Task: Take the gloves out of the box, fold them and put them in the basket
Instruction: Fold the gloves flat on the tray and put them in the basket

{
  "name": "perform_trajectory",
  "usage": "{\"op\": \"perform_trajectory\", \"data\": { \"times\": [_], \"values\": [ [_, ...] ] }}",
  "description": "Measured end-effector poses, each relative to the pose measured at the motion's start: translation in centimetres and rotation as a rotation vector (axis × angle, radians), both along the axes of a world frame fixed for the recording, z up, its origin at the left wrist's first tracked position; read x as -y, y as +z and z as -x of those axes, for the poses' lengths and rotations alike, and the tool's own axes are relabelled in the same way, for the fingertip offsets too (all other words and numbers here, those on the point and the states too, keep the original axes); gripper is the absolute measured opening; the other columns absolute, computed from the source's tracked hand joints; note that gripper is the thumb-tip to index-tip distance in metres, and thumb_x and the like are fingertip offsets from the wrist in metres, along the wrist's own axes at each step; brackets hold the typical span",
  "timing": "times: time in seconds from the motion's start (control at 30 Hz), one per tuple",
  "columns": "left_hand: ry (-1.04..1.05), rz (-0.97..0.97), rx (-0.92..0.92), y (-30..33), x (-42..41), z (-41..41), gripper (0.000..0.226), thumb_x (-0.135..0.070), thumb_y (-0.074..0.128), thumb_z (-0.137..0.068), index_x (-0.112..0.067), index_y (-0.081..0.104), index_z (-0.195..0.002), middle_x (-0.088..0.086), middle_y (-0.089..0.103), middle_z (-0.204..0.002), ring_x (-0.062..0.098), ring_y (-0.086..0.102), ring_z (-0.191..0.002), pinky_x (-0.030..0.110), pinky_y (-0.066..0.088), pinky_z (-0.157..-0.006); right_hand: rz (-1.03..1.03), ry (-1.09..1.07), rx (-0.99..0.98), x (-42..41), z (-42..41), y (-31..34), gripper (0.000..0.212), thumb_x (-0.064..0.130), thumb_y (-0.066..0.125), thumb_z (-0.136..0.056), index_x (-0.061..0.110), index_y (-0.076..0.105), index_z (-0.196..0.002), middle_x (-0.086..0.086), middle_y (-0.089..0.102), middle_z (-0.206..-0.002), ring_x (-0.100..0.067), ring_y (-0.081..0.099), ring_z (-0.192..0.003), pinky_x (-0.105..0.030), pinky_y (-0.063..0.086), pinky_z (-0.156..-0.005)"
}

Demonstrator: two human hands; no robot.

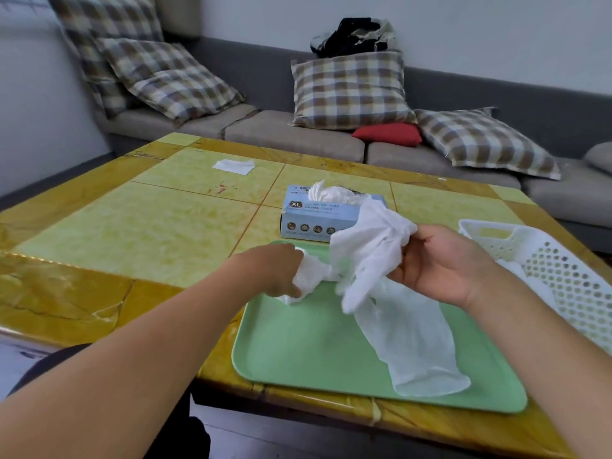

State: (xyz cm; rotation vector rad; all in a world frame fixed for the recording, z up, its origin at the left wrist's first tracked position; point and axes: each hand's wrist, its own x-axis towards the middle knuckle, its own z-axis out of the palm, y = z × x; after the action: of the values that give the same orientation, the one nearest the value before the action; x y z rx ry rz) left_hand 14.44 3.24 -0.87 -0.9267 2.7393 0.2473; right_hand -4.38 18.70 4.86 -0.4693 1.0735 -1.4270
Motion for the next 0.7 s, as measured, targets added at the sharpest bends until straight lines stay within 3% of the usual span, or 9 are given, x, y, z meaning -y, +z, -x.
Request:
{"op": "perform_trajectory", "data": {
  "times": [0.13,0.2,0.3,0.37,0.43,0.5,0.57,0.6,0.7],
  "values": [
    [0.026,0.046,-0.044,1.4,0.0,0.0,0.068,-0.051,0.072,-0.085,-0.02,0.045,-0.14,0.002,0.047,-0.132,0.019,0.053,-0.109,0.03,0.045,-0.086,0.066,-0.134,-0.02,-3.1,2.1,1.8,0.022,0.006,0.055,-0.078,0.001,0.076,-0.086,-0.011,0.072,-0.089,-0.017,0.073,-0.072,-0.028,0.062,-0.063],
    [-0.008,0.034,-0.313,3.2,-1.4,0.5,0.064,-0.056,0.077,-0.079,-0.027,0.052,-0.13,-0.005,0.049,-0.127,0.013,0.052,-0.108,0.024,0.045,-0.084,0.114,-0.169,0.025,-4.5,2.6,1.8,0.015,0.003,0.065,-0.07,0.0,0.077,-0.078,-0.012,0.073,-0.087,-0.017,0.074,-0.072,-0.026,0.061,-0.063],
    [-0.027,-0.476,-0.82,6.1,-5.9,1.9,0.051,-0.058,0.082,-0.071,-0.036,0.062,-0.112,-0.017,0.062,-0.118,0.003,0.062,-0.108,0.023,0.053,-0.085,0.14,-0.176,0.058,-5.3,2.4,0.9,0.024,0.005,0.072,-0.065,-0.003,0.075,-0.087,-0.015,0.074,-0.094,-0.019,0.075,-0.079,-0.028,0.063,-0.068],
    [-0.101,-0.648,-0.859,6.5,-9.1,3.3,0.064,-0.051,0.088,-0.067,-0.035,0.06,-0.122,-0.018,0.063,-0.124,0.0,0.061,-0.114,0.026,0.056,-0.092,0.117,-0.156,0.047,-5.3,1.5,0.4,0.028,0.005,0.062,-0.082,-0.005,0.07,-0.107,-0.017,0.073,-0.103,-0.02,0.075,-0.086,-0.03,0.063,-0.075],
    [-0.116,-0.556,-0.92,5.6,-11.0,5.0,0.069,-0.039,0.089,-0.07,-0.032,0.057,-0.131,-0.019,0.064,-0.123,-0.005,0.061,-0.111,0.018,0.053,-0.092,0.123,-0.127,0.056,-5.2,0.6,0.2,0.029,0.008,0.056,-0.093,-0.003,0.066,-0.118,-0.018,0.072,-0.109,-0.023,0.073,-0.093,-0.03,0.063,-0.079],
    [-0.042,-0.466,-1.083,4.8,-10.9,6.1,0.044,-0.023,0.082,-0.082,-0.025,0.065,-0.123,-0.013,0.071,-0.109,-0.002,0.067,-0.099,0.019,0.054,-0.086,0.126,-0.064,0.022,-5.5,0.4,0.6,0.027,0.011,0.061,-0.088,-0.001,0.068,-0.111,-0.02,0.072,-0.109,-0.025,0.072,-0.095,-0.031,0.062,-0.083],
    [0.084,-0.553,-1.204,4.5,-10.0,6.1,0.017,-0.01,0.066,-0.094,-0.019,0.074,-0.106,-0.004,0.076,-0.092,0.007,0.07,-0.083,0.027,0.056,-0.077,0.104,-0.02,-0.094,-6.2,1.2,1.4,0.031,0.014,0.066,-0.083,-0.001,0.068,-0.11,-0.023,0.071,-0.113,-0.031,0.072,-0.103,-0.036,0.06,-0.091],
    [0.167,-0.639,-1.243,4.6,-9.6,6.0,0.019,-0.007,0.06,-0.097,-0.018,0.076,-0.099,0.001,0.076,-0.085,0.011,0.069,-0.076,0.03,0.056,-0.072,0.089,-0.03,-0.192,-6.6,2.0,1.9,0.035,0.016,0.07,-0.082,-0.001,0.068,-0.112,-0.023,0.072,-0.113,-0.032,0.072,-0.104,-0.037,0.06,-0.09],
    [0.292,-1.013,-1.174,5.5,-9.1,5.2,0.021,-0.03,0.063,-0.097,-0.014,0.075,-0.091,0.005,0.072,-0.08,0.017,0.064,-0.067,0.029,0.048,-0.063,-0.013,-0.112,-0.672,-7.5,4.3,2.3,0.056,0.035,0.083,-0.066,0.013,0.069,-0.115,-0.009,0.073,-0.111,-0.019,0.073,-0.1,-0.036,0.059,-0.089]
  ]
}}
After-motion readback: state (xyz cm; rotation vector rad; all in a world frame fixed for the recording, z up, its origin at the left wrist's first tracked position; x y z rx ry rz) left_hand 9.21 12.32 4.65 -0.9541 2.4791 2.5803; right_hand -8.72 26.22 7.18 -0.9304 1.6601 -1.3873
